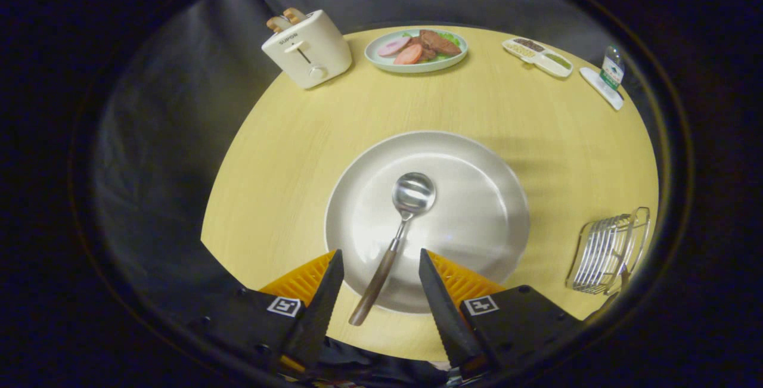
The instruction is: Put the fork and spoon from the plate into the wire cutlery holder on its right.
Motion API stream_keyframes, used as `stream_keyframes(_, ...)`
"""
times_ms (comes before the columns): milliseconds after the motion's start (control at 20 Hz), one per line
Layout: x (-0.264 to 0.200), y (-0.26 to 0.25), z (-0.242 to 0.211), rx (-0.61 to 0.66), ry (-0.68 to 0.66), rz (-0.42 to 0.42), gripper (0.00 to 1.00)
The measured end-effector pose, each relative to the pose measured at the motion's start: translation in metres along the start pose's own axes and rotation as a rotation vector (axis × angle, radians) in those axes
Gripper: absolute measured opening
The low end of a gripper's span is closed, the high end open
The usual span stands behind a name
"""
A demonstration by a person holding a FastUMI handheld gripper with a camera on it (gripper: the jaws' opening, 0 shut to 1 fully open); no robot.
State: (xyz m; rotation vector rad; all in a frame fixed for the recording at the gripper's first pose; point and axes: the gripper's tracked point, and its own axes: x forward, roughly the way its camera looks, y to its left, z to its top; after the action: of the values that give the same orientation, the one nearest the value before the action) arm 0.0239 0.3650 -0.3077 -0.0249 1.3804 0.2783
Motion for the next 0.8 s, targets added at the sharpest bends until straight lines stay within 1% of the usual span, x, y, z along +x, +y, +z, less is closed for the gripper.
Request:
stream_keyframes(300,0.012,-0.003,-0.011,-0.028,0.043,-0.057,0.83)
stream_keyframes(500,0.018,0.000,-0.021,-0.050,0.074,-0.068,0.74)
stream_keyframes(650,0.021,-0.001,-0.025,-0.032,0.093,-0.088,0.45)
stream_keyframes(750,0.019,-0.010,-0.023,-0.018,0.098,-0.120,0.26)
stream_keyframes(800,0.017,-0.009,-0.026,-0.012,0.112,-0.115,0.16)
